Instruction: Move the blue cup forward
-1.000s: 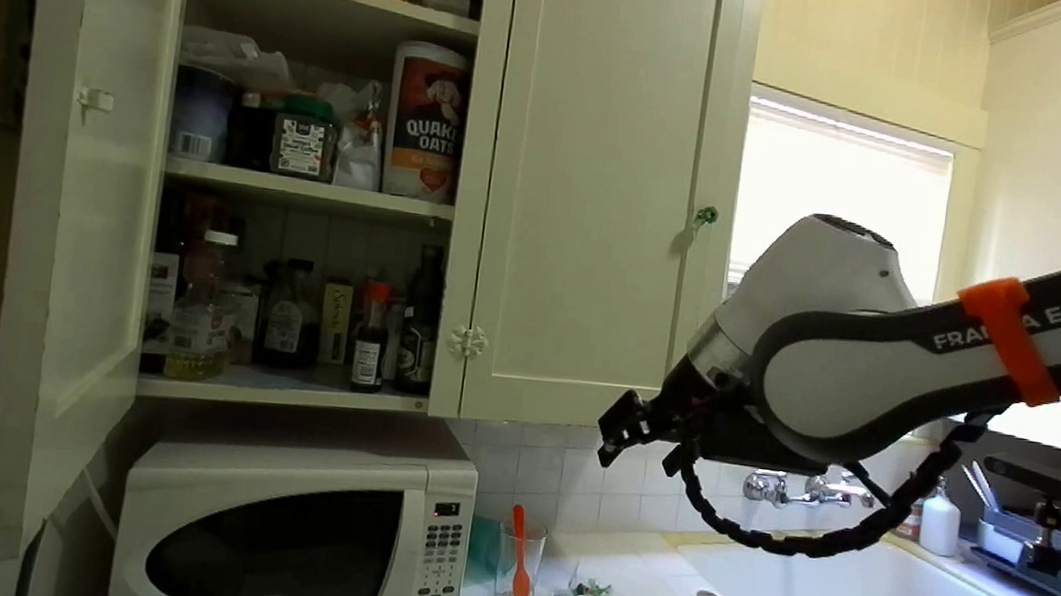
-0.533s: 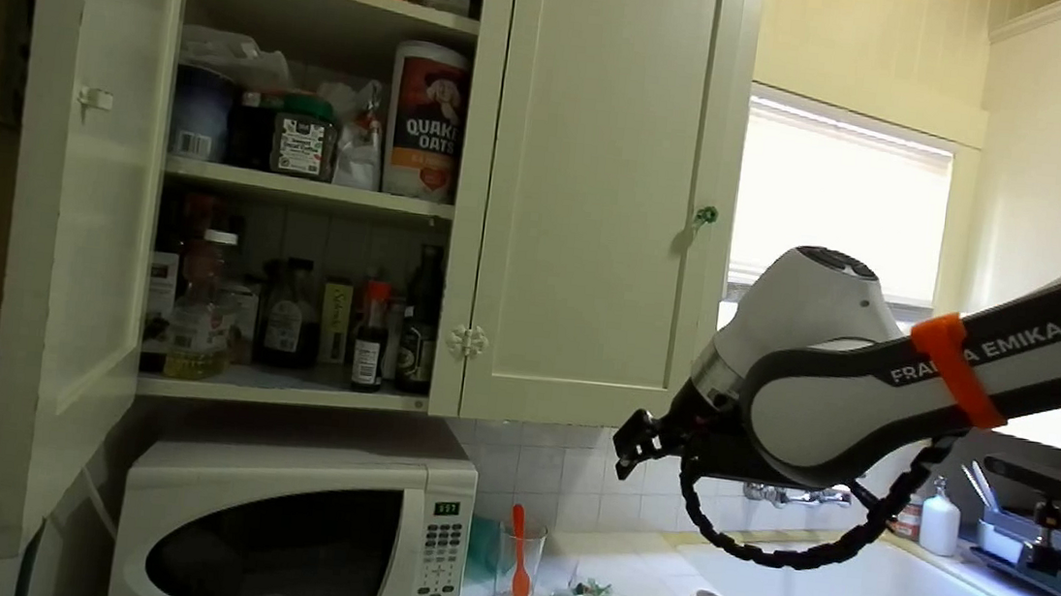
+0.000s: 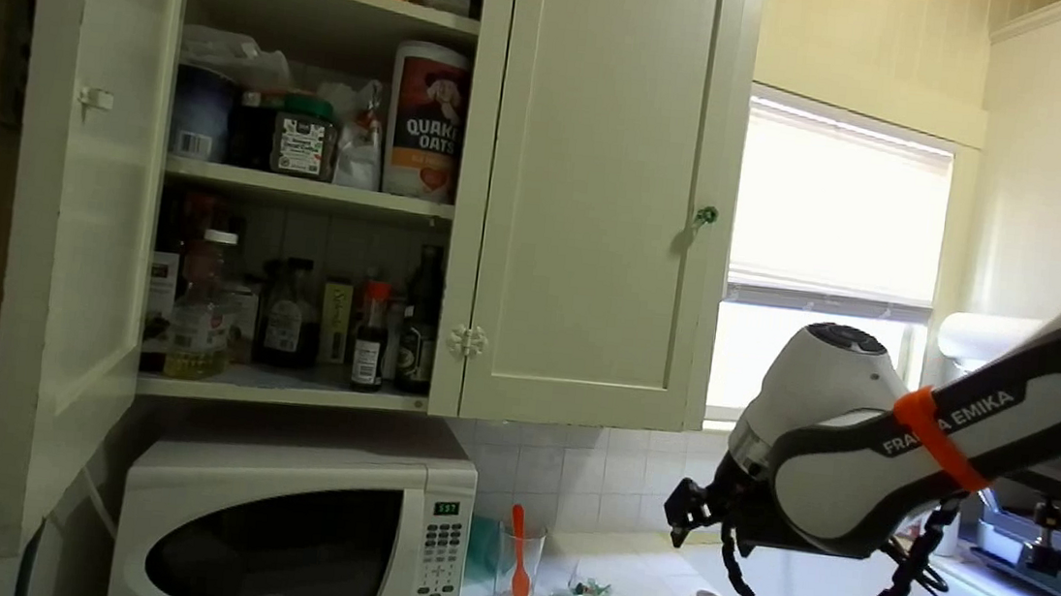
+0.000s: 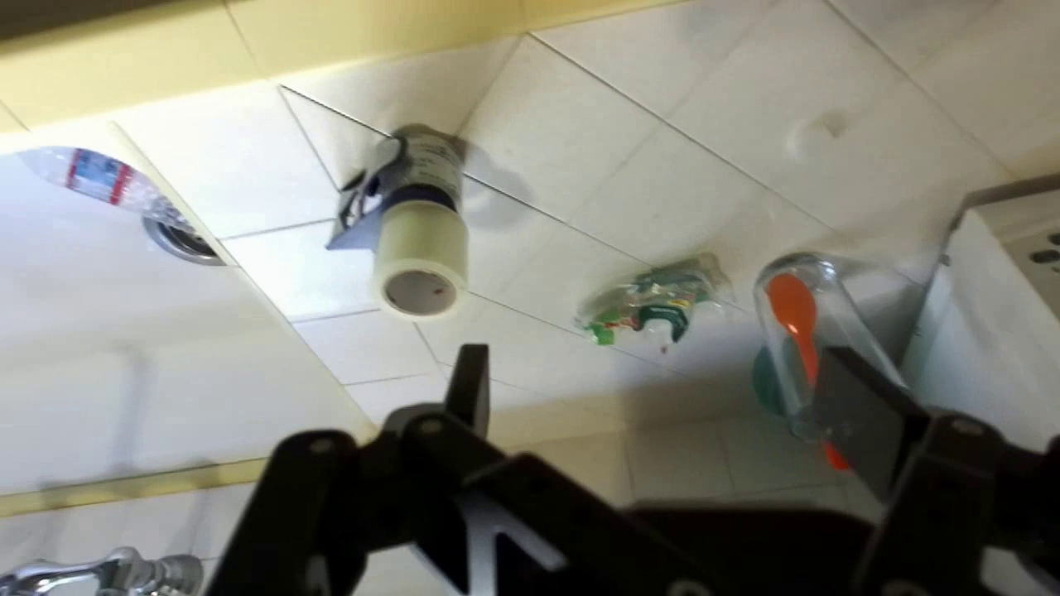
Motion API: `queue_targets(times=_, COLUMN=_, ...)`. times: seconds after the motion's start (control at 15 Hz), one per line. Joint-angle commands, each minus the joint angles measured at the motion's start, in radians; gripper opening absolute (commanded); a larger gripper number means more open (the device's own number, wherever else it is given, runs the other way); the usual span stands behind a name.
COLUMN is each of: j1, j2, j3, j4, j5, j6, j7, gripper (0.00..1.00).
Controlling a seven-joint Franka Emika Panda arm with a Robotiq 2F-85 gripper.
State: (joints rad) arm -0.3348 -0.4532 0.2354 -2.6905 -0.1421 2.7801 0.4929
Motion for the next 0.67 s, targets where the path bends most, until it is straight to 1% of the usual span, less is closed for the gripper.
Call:
queue_targets(times=0.0, j1=-0.187, j2=0.033, j3=0.122, j4=-0.04, j5=-0.205, j6=0.023, j7=0.169, gripper=1.0)
queue_targets(times=0.07, j1=-0.253, j2=0.035, j3=0.164, j4=-0.038, j5=-0.303, j6=0.004, j7=0.224, gripper=1.0)
queue_targets(times=0.13, j1=-0.33, j2=0.036, j3=0.224, j4=-0.031, j5=-0.378, j6=-0.009, j7=0.262, gripper=1.0)
queue_targets(times=0.27, j1=-0.446, j2=0.032, j3=0.316, j4=-0.009, j5=-0.526, j6=-0.048, j7=0.366, gripper=1.0)
queue_targets(times=0.33, j1=-0.482, j2=0.034, j3=0.354, j4=0.006, j5=-0.567, j6=-0.074, j7=0.407, gripper=1.0)
queue_targets(times=0.4, j1=-0.409, j2=0.04, j3=0.278, j4=-0.019, j5=-0.483, j6=-0.018, j7=0.323, gripper=1.0)
queue_targets(times=0.47, j1=-0.448, j2=0.04, j3=0.312, j4=-0.011, j5=-0.518, j6=-0.033, j7=0.354, gripper=1.0)
queue_targets(times=0.6, j1=-0.473, j2=0.04, j3=0.339, j4=-0.003, j5=-0.535, j6=-0.042, j7=0.371, gripper=1.0)
